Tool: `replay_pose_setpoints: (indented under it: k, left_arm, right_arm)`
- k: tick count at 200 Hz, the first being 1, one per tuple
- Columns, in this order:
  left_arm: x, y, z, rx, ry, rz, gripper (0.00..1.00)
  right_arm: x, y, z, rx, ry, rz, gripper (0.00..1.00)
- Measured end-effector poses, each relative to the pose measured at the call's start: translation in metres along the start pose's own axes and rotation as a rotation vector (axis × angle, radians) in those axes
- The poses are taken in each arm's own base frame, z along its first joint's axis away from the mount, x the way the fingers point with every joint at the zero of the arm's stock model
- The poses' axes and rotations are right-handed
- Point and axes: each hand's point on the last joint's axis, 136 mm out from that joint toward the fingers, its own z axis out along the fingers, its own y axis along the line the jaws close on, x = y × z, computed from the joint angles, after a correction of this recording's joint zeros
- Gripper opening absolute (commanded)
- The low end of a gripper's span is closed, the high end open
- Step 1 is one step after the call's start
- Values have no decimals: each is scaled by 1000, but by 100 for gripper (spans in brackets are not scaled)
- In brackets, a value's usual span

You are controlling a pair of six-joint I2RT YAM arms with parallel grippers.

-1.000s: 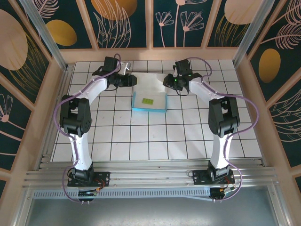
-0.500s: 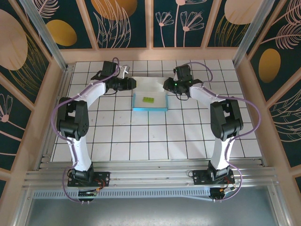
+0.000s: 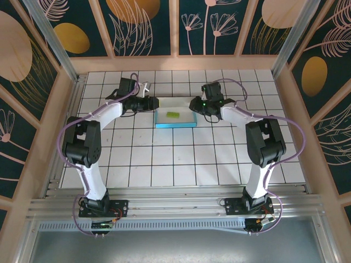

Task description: Fold the paper box

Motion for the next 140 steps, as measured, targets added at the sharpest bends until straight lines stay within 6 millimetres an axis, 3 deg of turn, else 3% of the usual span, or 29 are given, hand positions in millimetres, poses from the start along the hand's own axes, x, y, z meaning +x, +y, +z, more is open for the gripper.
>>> replay_pose_setpoints:
  k: [73,140]
  left_arm:
    - [33,-2,-1,11,28,-18,36]
    - [42,-10,-15,22,2,-19,39]
  right_arm:
    - [38,-13,4,39,64,9,29]
    - [39,-1,-31,-4,6,-4,40]
